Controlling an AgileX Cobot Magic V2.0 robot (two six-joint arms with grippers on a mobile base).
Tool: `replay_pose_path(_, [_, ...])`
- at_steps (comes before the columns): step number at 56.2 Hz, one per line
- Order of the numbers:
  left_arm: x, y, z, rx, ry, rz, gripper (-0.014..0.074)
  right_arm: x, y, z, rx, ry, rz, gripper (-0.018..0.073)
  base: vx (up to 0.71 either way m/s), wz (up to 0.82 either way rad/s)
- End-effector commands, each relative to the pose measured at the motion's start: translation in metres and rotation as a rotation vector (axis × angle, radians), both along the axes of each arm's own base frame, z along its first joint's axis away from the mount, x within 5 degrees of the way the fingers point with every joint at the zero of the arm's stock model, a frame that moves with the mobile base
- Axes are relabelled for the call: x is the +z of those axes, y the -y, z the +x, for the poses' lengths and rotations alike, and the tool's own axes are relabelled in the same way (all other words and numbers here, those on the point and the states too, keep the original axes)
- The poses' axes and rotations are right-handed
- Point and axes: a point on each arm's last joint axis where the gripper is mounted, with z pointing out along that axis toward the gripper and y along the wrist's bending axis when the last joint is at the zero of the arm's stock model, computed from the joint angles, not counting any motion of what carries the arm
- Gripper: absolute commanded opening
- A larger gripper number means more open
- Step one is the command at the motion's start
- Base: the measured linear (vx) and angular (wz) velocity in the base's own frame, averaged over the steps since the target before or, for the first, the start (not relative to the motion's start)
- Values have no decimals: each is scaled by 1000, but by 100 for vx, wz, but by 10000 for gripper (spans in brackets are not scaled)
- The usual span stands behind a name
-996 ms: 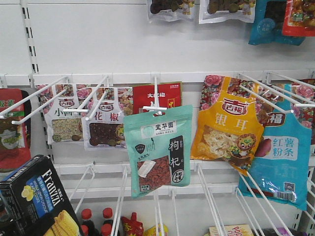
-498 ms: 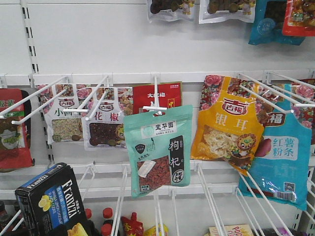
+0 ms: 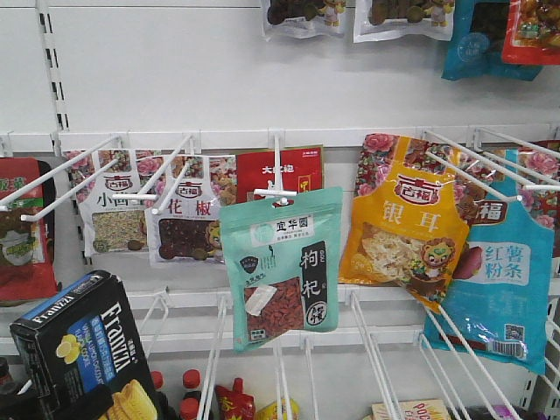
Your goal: Pick snacks and fruit into basket
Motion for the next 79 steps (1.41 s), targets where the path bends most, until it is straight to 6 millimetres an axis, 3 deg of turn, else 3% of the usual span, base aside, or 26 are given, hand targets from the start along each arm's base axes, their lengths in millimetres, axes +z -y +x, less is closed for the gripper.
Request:
replay_pose_path(1, [23, -2, -4, 17, 114, -42, 3, 6, -1, -1, 7, 84, -13, -2, 0, 0])
replay_pose_path(10, [38, -4, -15, 30, 169, -40, 3, 6, -1, -1, 7, 84, -13, -2, 0, 0])
replay_pose_path(31, [52, -9, -32, 91, 191, 6, 3, 15, -2, -2, 27, 184, 42, -2, 0, 0])
replay_pose_path(53, [53, -9, -33, 91, 198, 6, 3, 27, -4, -6, 81, 311, 218, 1, 0, 0])
replay_pose_path(60, [53, -9, -33, 91, 198, 6, 3, 40, -4, -9, 94, 360, 231, 18, 0, 0])
replay_pose_path(70, [53, -9, -33, 91, 198, 6, 3, 71, -5, -11, 102, 410, 189, 135, 0, 0])
replay_pose_path(79, [53, -9, -33, 91, 198, 6, 3, 97, -7, -1, 128, 459, 159, 341, 0, 0])
